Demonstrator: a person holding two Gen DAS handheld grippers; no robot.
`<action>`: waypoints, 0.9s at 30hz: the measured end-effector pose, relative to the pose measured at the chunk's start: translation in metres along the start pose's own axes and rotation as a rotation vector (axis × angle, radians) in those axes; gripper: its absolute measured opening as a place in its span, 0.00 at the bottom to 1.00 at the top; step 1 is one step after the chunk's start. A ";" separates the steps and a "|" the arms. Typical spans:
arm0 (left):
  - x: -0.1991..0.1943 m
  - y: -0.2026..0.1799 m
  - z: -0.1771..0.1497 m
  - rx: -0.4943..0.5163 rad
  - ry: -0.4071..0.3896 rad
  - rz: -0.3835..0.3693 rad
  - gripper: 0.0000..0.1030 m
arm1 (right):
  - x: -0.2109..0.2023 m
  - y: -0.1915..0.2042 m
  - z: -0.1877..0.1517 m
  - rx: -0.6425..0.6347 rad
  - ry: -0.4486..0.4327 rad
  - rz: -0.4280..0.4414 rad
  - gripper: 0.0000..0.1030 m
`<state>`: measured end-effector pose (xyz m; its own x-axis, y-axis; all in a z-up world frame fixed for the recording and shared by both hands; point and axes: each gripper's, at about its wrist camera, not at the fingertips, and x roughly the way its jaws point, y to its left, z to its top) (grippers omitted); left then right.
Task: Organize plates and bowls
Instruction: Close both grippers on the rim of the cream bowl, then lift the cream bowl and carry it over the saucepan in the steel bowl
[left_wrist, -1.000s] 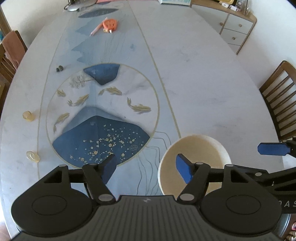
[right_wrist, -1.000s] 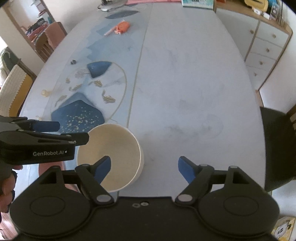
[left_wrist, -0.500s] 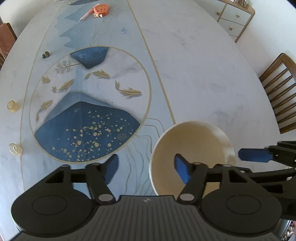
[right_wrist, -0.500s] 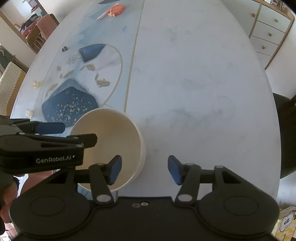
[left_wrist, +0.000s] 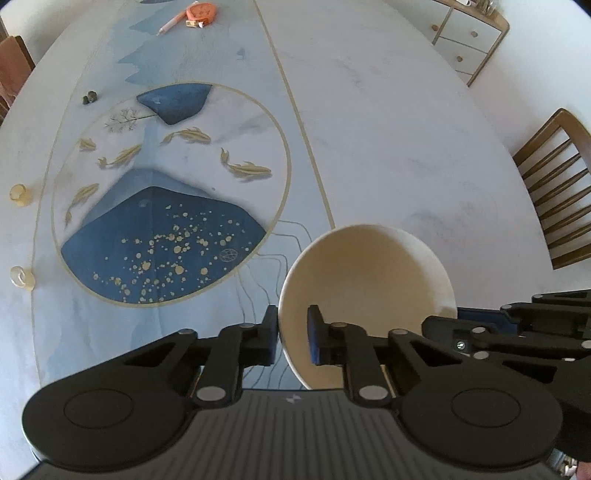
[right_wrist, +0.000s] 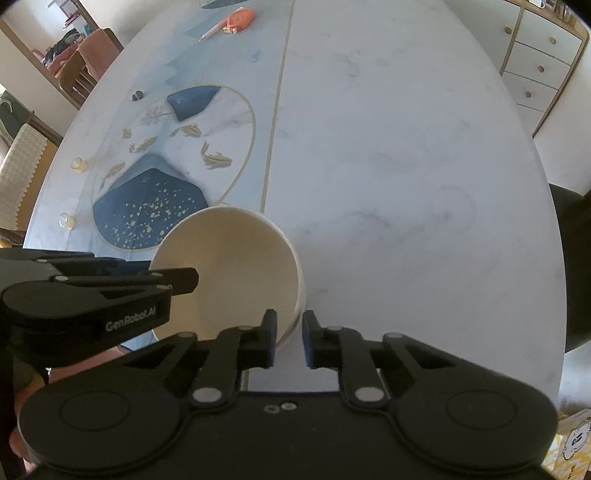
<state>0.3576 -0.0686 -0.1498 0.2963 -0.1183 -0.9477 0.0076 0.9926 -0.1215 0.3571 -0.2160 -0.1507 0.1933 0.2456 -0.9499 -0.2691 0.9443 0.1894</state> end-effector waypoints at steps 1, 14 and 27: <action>-0.001 0.000 0.000 -0.003 -0.001 0.007 0.10 | 0.000 0.000 0.000 0.006 -0.003 0.001 0.11; -0.026 -0.014 -0.008 0.007 -0.028 0.020 0.06 | -0.023 -0.008 -0.007 0.060 -0.032 0.010 0.09; -0.089 -0.035 -0.020 0.037 -0.081 0.004 0.06 | -0.085 -0.013 -0.018 0.058 -0.105 0.024 0.08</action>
<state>0.3120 -0.0931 -0.0674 0.3727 -0.1127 -0.9211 0.0406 0.9936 -0.1052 0.3268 -0.2528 -0.0771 0.2862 0.2872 -0.9141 -0.2205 0.9482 0.2288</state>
